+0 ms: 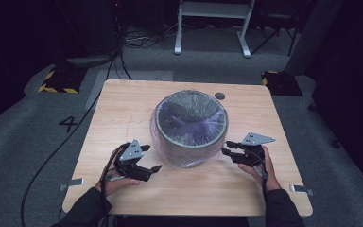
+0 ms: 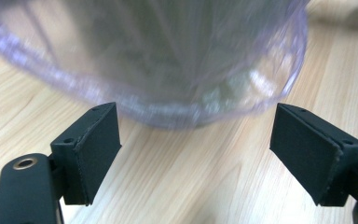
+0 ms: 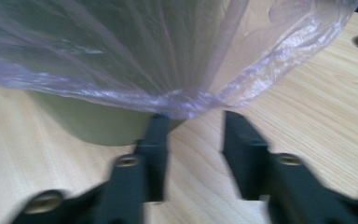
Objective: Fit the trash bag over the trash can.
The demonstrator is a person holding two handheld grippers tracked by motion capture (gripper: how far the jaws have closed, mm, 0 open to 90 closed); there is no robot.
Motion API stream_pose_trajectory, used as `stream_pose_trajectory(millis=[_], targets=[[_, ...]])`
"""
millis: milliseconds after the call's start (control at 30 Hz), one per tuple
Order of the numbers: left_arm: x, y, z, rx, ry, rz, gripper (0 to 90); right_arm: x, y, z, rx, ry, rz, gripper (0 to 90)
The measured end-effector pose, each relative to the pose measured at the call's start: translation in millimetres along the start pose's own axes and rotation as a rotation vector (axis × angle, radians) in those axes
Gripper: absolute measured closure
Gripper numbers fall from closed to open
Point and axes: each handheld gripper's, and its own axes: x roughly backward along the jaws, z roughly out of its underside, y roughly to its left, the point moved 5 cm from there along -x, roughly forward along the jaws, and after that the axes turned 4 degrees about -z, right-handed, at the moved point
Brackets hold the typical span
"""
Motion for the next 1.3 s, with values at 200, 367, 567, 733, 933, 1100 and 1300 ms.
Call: stream_pose_trajectory(millis=[200, 367, 567, 733, 933, 1100, 1300], targets=[[2.5, 7.1, 25.0, 0.01, 0.078, -0.021, 15.7, 10.6, 0.8, 6.1, -0.005, 0.012, -0.02, 23.6], [2.5, 15.8, 41.4, 0.062, 0.134, -0.076, 15.8, 24.7, 2.4, 3.2, 0.022, -0.004, 0.02, 21.6], [3.5, 15.4, 51.2, 0.075, 0.159, -0.101, 15.8, 36.7, 18.3, -4.9, 0.079, -0.042, 0.015, 21.5], [4.1, 13.9, 57.7, 0.09, 0.174, -0.079, 15.8, 45.7, 29.4, -16.5, 0.089, -0.086, 0.026, 21.4], [1.4, 13.3, 61.3, 0.069, 0.187, -0.056, 15.8, 51.4, 39.9, -31.8, 0.083, -0.144, 0.038, 20.6], [-2.6, 15.2, 65.4, 0.067, 0.208, -0.052, 16.0, 59.0, 47.7, -44.8, 0.086, -0.213, 0.024, 20.0], [-5.8, 16.2, 64.6, 0.068, 0.193, -0.053, 15.0, 69.5, 53.9, -59.3, 0.111, -0.246, 0.024, 20.0]])
